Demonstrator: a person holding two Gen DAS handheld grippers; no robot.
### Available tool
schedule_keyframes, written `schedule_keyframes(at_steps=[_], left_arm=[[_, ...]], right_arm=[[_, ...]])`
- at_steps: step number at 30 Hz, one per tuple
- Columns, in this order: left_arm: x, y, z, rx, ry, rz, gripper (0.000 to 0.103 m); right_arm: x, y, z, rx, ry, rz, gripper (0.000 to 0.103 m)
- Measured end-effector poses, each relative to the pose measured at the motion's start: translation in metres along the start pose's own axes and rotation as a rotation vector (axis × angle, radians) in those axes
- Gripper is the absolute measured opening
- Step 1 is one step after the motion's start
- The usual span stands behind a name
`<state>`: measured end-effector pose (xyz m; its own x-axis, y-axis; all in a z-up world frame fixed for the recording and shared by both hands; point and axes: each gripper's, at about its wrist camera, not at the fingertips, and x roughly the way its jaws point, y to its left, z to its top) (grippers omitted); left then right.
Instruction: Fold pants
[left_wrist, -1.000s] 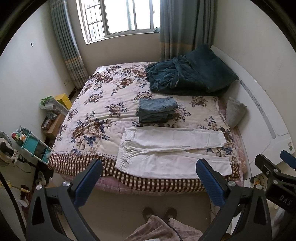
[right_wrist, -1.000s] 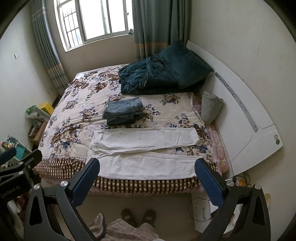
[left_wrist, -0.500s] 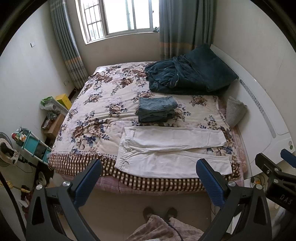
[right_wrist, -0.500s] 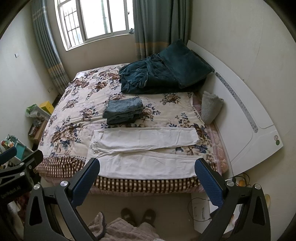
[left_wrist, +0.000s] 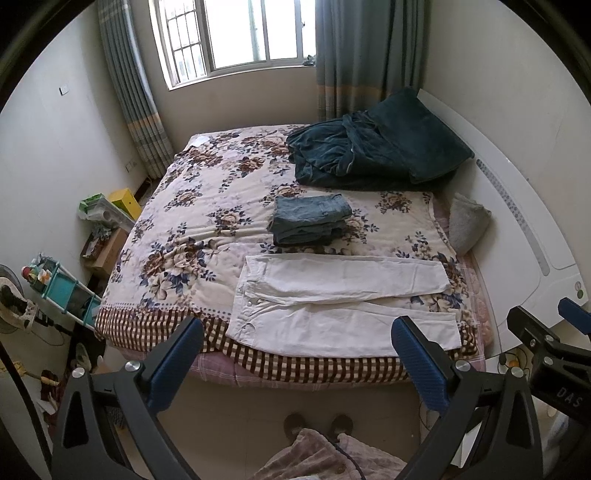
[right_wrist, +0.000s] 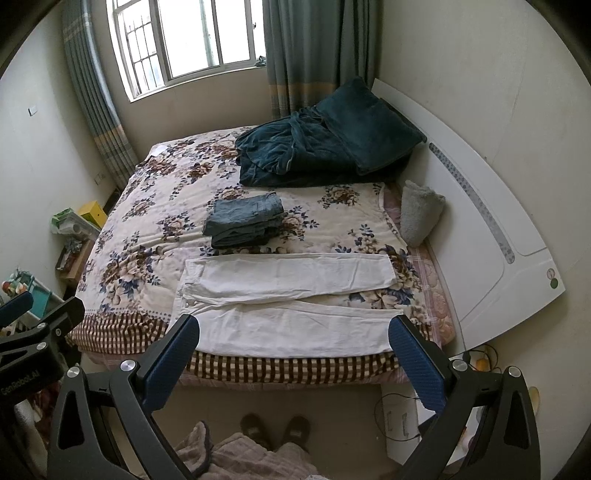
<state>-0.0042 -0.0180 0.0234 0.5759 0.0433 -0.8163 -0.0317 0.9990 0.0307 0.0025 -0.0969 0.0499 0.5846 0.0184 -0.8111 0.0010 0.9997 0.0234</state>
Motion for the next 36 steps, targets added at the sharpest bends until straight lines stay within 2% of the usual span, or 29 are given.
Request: schedule_keyframes(at_steps=[14, 19, 22, 27, 36], left_arm=[[0.003, -0.006, 0.002, -0.017, 0.0, 0.002, 0.103], [0.024, -0.014, 0.004, -0.047, -0.024, 0.047, 0.103], [0.052, -0.018, 0.008, -0.075, -0.004, 0.086, 0.103], [0.09, -0.024, 0.014, -0.115, 0.037, 0.099, 0.103], [0.165, -0.04, 0.051, -0.063, 0.099, 0.092, 0.103]], right_arm=[[0.007, -0.006, 0.006, -0.011, 0.006, 0.011, 0.103], [0.016, -0.009, 0.008, -0.011, 0.01, 0.008, 0.103], [0.035, -0.012, 0.014, -0.006, 0.02, 0.02, 0.103], [0.075, -0.019, 0.032, -0.026, 0.027, 0.001, 0.103], [0.186, -0.031, 0.077, 0.013, 0.131, -0.066, 0.103]])
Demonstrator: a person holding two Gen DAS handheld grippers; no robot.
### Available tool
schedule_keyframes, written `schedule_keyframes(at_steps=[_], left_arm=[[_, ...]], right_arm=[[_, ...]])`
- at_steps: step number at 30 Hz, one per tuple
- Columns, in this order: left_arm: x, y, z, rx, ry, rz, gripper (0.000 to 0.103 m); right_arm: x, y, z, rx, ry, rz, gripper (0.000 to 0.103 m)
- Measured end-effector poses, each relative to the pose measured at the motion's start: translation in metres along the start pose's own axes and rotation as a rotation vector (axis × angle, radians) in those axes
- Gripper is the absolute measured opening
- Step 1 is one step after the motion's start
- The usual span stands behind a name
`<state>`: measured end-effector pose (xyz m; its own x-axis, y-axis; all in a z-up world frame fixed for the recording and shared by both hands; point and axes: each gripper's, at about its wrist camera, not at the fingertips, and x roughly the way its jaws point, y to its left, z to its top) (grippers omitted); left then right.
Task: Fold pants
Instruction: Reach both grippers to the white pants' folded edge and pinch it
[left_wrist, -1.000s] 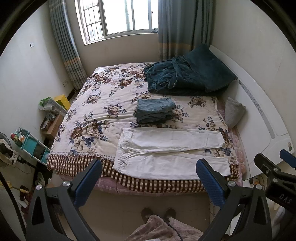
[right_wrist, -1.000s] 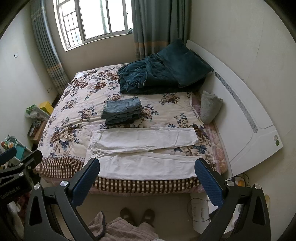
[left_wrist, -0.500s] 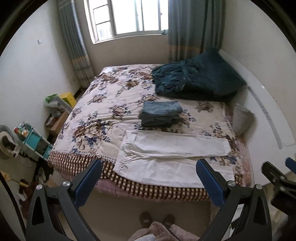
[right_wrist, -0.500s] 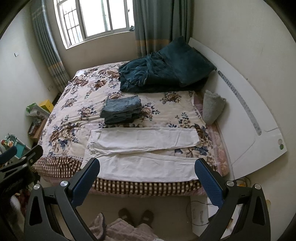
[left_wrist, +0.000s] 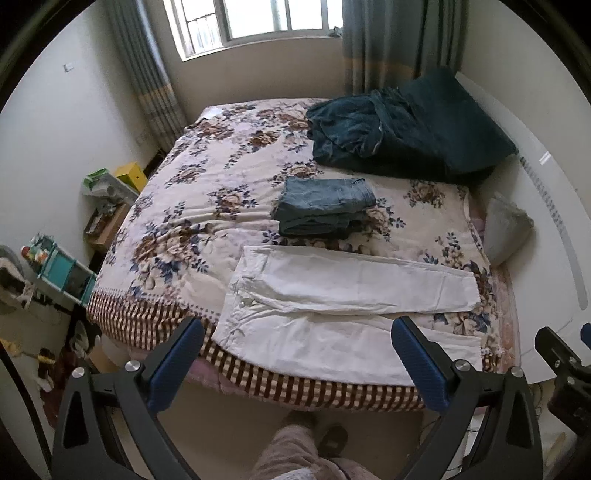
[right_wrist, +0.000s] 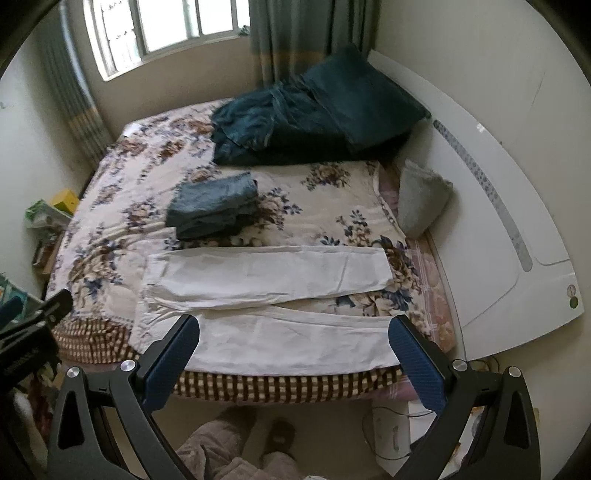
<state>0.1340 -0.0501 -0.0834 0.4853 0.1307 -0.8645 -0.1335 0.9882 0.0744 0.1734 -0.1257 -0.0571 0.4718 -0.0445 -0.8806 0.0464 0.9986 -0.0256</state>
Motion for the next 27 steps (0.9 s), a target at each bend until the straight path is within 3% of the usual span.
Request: schedule_keyframes(at_steps=[7, 13, 17, 21, 27], left_arm=[[0.081, -0.013, 0.058, 0.047, 0.067, -0.043, 0.103], [0.179, -0.033, 0.099, 0.121, 0.107, -0.061, 0.103], [0.269, -0.045, 0.11, 0.158, 0.127, -0.003, 0.103], [0.35, -0.049, 0.106, 0.186, 0.179, 0.06, 0.103], [0.47, -0.09, 0.082, 0.335, 0.267, 0.125, 0.103]], right_arm=[[0.105, 0.001, 0.063, 0.091, 0.07, -0.07, 0.103], [0.226, -0.004, 0.115, 0.122, 0.093, -0.096, 0.103], [0.324, -0.022, 0.135, 0.05, 0.121, -0.174, 0.103], [0.428, -0.047, 0.138, -0.074, 0.217, -0.245, 0.103], [0.59, -0.049, 0.124, -0.278, 0.359, -0.247, 0.103]])
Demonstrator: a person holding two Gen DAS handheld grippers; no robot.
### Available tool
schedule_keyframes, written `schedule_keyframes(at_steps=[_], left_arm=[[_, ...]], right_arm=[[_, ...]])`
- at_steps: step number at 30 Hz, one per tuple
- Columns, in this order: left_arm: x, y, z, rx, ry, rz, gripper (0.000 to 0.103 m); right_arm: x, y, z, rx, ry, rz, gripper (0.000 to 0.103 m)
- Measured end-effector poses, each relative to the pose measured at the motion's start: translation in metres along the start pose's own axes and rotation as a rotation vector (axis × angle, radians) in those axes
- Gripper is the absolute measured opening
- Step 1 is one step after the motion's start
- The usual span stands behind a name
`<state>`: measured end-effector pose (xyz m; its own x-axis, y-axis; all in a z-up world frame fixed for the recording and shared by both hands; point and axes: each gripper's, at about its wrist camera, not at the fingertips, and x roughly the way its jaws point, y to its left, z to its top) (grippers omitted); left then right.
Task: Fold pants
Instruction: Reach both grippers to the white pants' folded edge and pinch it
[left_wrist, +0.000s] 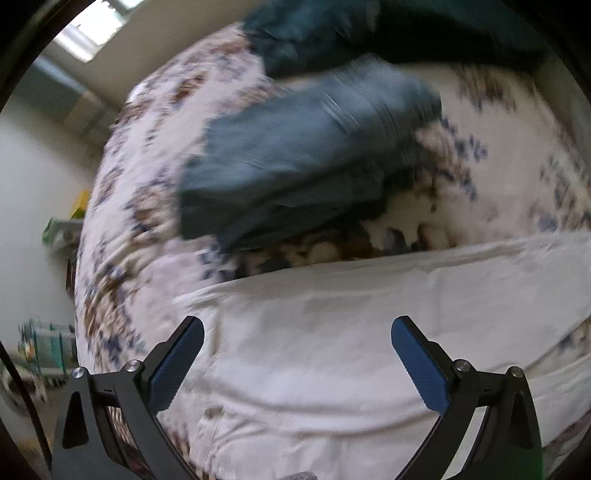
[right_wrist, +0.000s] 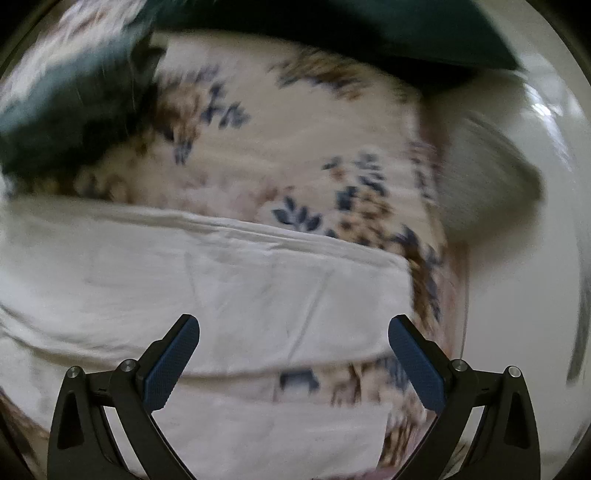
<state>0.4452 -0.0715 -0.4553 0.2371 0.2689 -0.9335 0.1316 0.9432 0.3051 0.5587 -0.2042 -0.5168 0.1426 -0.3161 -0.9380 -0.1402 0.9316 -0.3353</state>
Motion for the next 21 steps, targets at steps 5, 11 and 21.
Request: schedule_keyframes(at_steps=[5, 11, 21], left_arm=[[0.093, -0.053, 0.021, 0.134, 0.1, -0.045, 0.103], [0.152, -0.086, 0.031, 0.293, 0.151, -0.044, 0.103], [0.122, -0.085, 0.048, 0.428, 0.187, -0.254, 0.031]], right_arm=[[0.091, 0.053, 0.033, -0.26, 0.051, -0.107, 0.103], [0.164, 0.075, 0.062, -0.41, 0.144, -0.006, 0.103], [0.162, 0.069, 0.073, -0.439, 0.173, 0.235, 0.025]])
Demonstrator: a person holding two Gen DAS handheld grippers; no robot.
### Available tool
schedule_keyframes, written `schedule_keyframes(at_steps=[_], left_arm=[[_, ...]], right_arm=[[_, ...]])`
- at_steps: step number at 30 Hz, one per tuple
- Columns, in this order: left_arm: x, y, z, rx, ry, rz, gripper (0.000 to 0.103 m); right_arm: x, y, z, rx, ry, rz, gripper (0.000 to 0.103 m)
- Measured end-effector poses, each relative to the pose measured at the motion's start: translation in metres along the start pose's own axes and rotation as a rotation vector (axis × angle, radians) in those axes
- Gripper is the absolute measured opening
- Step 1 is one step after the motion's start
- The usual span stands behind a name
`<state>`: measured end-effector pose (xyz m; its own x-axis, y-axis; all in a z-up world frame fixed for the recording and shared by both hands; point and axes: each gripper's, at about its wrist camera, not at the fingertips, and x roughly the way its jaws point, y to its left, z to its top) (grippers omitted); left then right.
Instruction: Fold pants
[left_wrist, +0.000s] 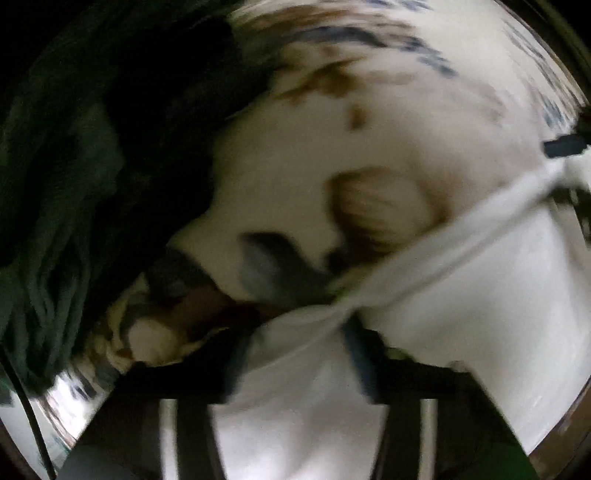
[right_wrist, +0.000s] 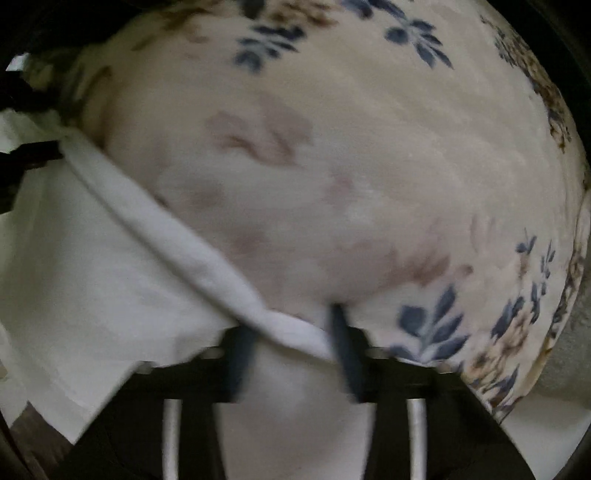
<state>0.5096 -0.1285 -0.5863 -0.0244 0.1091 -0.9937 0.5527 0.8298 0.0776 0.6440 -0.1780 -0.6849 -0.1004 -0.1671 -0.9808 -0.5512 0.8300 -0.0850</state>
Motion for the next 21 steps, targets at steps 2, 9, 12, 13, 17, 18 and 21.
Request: schedule_keyframes(at_steps=[2, 9, 12, 13, 17, 18, 21], left_arm=[[-0.013, -0.003, 0.0, -0.006, -0.006, 0.013, 0.02], [-0.075, 0.018, -0.024, -0.154, -0.06, -0.053, 0.01], [-0.11, 0.021, -0.041, -0.206, -0.097, -0.059, 0.01], [-0.125, 0.021, -0.05, -0.231, -0.117, -0.05, 0.01], [-0.169, 0.007, -0.096, -0.331, -0.163, -0.014, 0.01], [-0.176, 0.002, -0.112, -0.369, -0.166, -0.024, 0.009], [-0.137, -0.042, -0.174, -0.473, -0.173, -0.076, 0.008]], right_arm=[[-0.002, 0.003, -0.003, 0.013, -0.019, -0.012, 0.016], [-0.036, -0.014, -0.03, 0.157, -0.114, 0.007, 0.007], [-0.05, -0.013, -0.041, 0.158, -0.121, -0.005, 0.005], [-0.055, -0.012, -0.045, 0.159, -0.129, -0.011, 0.005], [-0.078, 0.01, -0.082, 0.163, -0.185, -0.036, 0.005], [-0.088, 0.022, -0.1, 0.177, -0.205, -0.036, 0.005], [-0.109, 0.055, -0.151, 0.233, -0.238, -0.018, 0.005]])
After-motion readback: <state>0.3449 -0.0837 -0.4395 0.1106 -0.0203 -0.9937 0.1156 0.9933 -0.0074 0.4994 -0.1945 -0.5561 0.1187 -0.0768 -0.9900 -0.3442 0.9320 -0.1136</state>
